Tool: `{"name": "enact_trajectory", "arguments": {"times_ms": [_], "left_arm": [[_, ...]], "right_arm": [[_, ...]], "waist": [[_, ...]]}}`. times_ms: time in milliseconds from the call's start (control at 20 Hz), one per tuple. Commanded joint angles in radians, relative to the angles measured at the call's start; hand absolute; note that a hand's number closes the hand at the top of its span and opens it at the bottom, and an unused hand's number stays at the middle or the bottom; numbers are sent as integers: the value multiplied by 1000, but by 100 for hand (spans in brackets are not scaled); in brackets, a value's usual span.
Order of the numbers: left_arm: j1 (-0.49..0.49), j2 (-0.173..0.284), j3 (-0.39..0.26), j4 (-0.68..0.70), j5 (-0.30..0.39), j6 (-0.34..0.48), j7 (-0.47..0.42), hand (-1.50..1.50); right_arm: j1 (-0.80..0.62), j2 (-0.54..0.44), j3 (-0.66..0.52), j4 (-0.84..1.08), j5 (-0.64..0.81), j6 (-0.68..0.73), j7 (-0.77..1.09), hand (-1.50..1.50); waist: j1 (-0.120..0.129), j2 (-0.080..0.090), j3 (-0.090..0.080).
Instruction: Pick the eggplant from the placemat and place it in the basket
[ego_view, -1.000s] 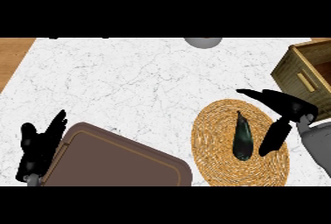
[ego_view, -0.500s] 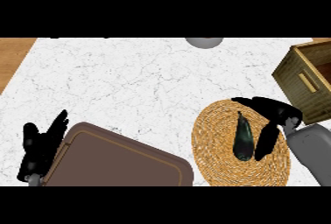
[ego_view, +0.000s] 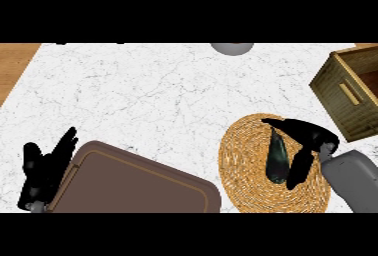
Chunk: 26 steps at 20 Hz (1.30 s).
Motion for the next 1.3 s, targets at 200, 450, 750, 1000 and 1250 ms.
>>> {"name": "enact_trajectory", "arguments": {"times_ms": [200,450,750,1000,1250], "left_arm": [[36,-78,-34,99,-9,-16,-21,0],[71,-82,-47,18,-11,-25,25,0],[36,-86,-23,70,-19,-33,22,0],[100,-56,26,66,-2,-46,10,0],[140,-64,32,32,-4,-43,14,0]], "right_arm": [[-14,7,-9,80,61,-3,-74,-150],[-8,19,46,110,184,-85,-211,150],[-6,19,75,111,259,-109,-247,150],[136,-139,142,-287,375,-185,-248,150],[272,-277,96,-570,408,-249,-254,150]], "waist": [[0,13,-20],[9,12,-18],[1,13,-19],[-64,-10,-22],[-86,-12,-22]]}}
